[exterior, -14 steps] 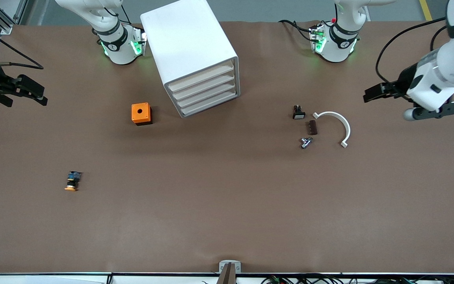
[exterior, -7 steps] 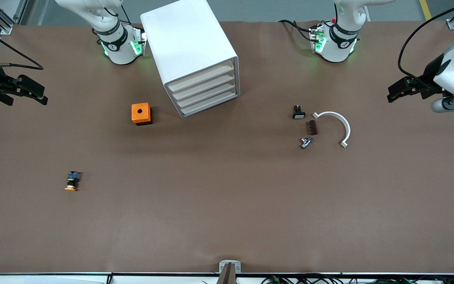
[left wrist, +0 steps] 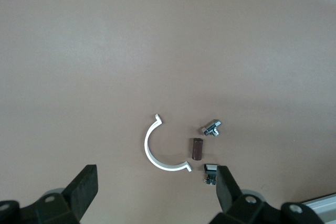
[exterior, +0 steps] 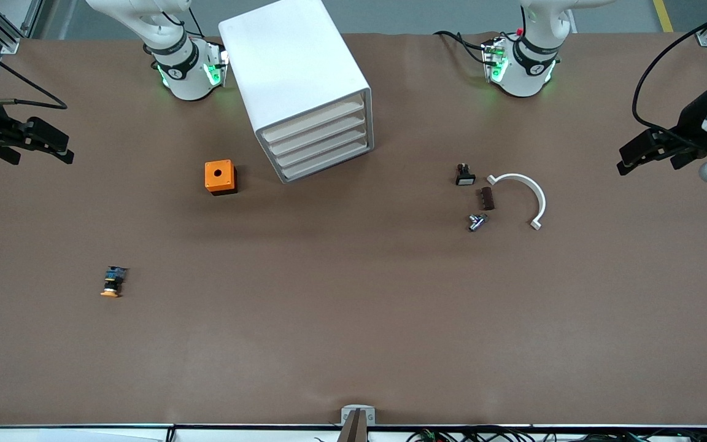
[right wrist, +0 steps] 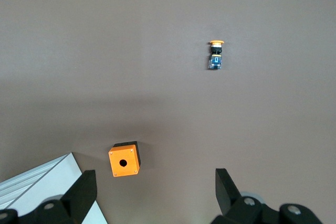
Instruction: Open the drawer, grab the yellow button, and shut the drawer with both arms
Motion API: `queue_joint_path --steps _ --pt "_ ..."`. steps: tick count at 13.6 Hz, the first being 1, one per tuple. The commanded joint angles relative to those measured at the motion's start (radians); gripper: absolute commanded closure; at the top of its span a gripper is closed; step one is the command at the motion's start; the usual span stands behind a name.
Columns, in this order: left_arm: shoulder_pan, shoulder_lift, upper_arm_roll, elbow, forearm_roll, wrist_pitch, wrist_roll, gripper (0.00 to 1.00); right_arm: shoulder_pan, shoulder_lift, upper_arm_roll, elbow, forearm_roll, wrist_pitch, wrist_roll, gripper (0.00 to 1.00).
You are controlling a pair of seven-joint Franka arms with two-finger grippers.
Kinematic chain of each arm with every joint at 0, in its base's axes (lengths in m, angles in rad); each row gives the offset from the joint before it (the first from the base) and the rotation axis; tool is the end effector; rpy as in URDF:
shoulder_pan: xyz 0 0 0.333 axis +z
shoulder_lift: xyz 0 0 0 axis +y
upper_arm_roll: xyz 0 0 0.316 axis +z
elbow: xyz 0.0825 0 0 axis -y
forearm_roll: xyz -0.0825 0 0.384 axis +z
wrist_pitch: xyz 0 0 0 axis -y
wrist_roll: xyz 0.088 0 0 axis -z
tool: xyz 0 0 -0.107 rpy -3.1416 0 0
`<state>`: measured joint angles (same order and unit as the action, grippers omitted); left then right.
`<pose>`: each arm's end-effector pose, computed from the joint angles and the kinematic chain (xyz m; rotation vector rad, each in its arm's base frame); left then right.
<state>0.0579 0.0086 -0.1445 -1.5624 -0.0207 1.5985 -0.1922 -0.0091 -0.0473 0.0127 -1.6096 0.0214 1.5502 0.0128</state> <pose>0.5579 -0.0502 0.6262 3.1114 0.1649 0.0378 0.5374 0.0044 0.6303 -3.1208 0.0139 0.0192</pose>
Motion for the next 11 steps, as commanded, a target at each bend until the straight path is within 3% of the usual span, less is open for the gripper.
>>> queue_joint_path --steps 1,11 --pt "0.011 0.027 -0.007 0.053 0.004 -0.002 0.022 0.01 -0.008 -0.028 0.003 -0.029 0.002 0.025 0.012 0.0" --pt "0.011 0.025 -0.007 0.074 0.015 -0.006 0.019 0.01 -0.008 -0.029 0.003 -0.035 0.012 0.033 0.006 0.0"
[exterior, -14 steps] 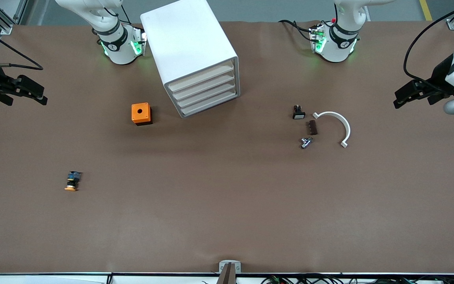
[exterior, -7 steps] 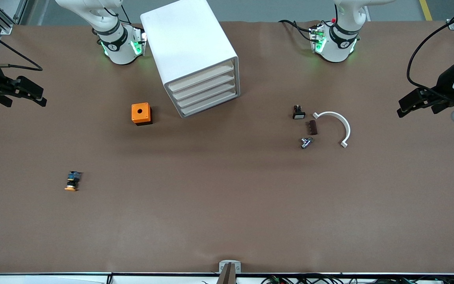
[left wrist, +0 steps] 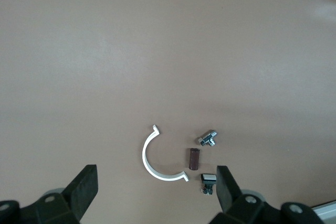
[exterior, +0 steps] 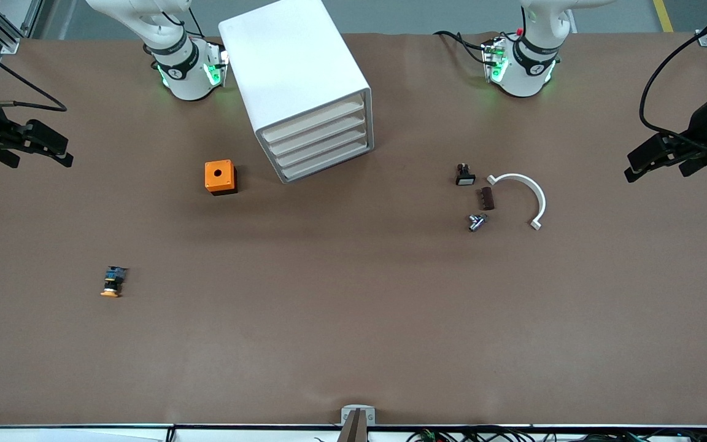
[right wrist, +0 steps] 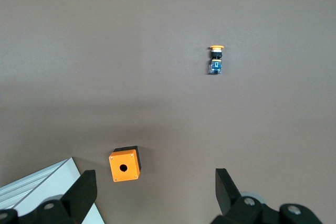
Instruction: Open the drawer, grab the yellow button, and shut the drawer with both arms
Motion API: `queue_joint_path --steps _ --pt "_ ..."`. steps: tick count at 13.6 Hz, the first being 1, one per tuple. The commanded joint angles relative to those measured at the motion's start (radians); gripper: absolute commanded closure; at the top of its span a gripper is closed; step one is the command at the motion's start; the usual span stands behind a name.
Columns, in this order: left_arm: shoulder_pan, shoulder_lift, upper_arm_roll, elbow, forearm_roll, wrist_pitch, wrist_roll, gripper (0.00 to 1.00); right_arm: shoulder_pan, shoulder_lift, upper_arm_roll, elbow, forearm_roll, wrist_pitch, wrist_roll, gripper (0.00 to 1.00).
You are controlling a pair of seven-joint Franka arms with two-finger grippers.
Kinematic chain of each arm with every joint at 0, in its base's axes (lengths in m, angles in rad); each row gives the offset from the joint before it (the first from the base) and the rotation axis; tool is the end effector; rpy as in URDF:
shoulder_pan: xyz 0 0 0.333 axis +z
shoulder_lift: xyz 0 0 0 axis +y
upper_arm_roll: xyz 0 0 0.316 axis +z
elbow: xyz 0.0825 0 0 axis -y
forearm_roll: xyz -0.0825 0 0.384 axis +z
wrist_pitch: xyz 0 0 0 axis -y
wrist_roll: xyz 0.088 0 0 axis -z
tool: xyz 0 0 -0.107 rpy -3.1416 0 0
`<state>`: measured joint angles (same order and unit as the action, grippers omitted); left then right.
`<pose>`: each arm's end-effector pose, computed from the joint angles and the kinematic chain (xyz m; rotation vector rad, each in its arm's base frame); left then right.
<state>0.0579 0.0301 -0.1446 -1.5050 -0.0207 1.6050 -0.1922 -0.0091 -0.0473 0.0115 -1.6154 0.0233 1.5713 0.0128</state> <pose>0.5657 -0.0500 0.6421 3.1010 0.1640 0.1026 0.5396 0.0039 0.6294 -3.1188 0.0162 -0.0047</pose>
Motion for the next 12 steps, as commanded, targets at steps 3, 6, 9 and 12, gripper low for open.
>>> queue_joint_path --steps 3,6,9,12 --pt "0.011 0.004 -0.007 0.017 0.015 -0.013 0.02 0.01 -0.009 -0.029 0.002 -0.029 0.026 0.01 0.007 0.0" --pt "0.013 0.005 -0.007 0.015 0.016 -0.013 0.023 0.01 -0.011 -0.031 0.002 -0.031 0.029 0.012 0.004 0.0" --pt "0.02 0.005 -0.007 0.014 0.016 -0.016 0.043 0.01 -0.011 -0.029 0.002 -0.031 0.027 0.01 0.003 0.0" --pt "0.022 0.005 -0.007 0.014 0.015 -0.017 0.066 0.01 -0.011 -0.031 0.004 -0.031 0.027 0.009 0.001 0.0"
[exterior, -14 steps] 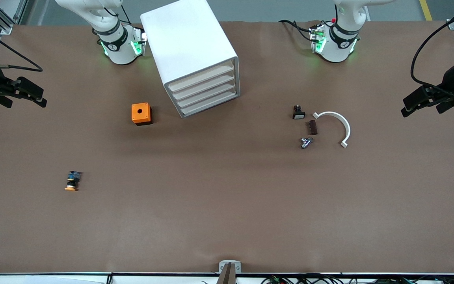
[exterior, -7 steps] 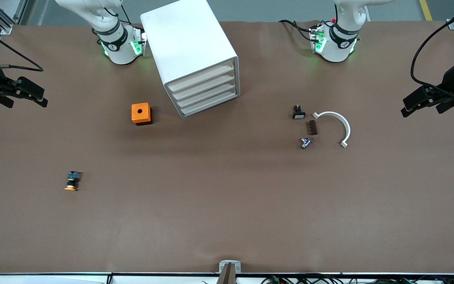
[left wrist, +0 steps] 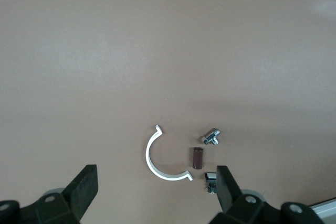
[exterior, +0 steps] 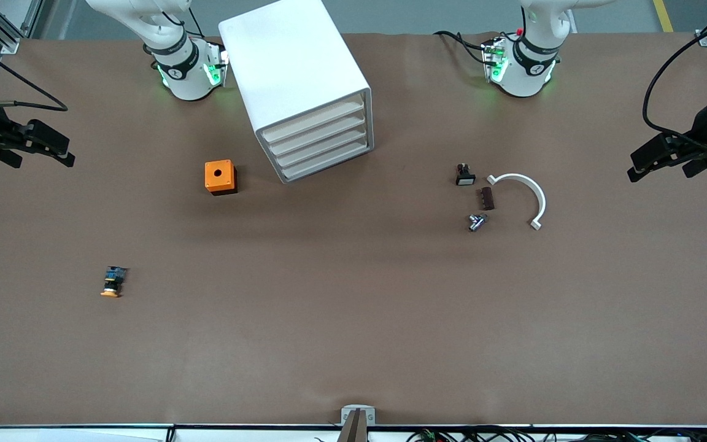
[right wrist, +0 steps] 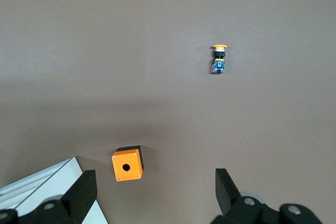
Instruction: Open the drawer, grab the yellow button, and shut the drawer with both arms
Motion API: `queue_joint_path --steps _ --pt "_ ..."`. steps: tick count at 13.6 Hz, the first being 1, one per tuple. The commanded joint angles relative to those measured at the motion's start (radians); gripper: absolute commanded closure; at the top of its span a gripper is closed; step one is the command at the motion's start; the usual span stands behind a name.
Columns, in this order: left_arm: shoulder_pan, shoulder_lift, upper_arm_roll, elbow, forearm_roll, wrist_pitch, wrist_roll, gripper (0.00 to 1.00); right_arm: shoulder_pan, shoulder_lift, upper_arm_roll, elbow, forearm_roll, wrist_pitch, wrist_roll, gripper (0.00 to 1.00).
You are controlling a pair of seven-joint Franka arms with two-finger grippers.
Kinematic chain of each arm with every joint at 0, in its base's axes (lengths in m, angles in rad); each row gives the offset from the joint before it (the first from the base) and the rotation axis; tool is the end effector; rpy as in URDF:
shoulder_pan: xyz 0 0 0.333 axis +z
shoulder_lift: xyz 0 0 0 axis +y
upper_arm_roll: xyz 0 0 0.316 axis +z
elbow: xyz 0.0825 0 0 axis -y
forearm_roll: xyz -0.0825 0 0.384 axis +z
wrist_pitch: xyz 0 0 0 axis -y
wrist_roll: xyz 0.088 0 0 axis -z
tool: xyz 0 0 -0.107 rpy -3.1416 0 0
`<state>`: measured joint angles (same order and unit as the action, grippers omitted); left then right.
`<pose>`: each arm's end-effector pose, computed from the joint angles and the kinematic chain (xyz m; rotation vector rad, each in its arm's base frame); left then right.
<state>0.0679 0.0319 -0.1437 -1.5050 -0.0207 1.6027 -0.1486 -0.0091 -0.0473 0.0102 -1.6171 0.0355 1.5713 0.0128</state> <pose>0.5666 -0.0437 0.6409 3.1055 0.1134 0.0977 0.5395 0.0045 0.6286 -3.1065 0.0182 -0.0019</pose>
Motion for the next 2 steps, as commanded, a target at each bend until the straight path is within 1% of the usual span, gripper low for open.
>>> queue_joint_path --steps 1,2 --pt "0.012 0.003 -0.008 0.014 0.015 -0.015 0.024 0.01 -0.011 -0.031 0.005 -0.029 0.015 0.009 0.003 0.0" --pt "0.013 0.003 -0.008 0.014 0.016 -0.015 0.023 0.01 -0.009 -0.031 0.005 -0.029 0.015 0.009 0.001 0.0"
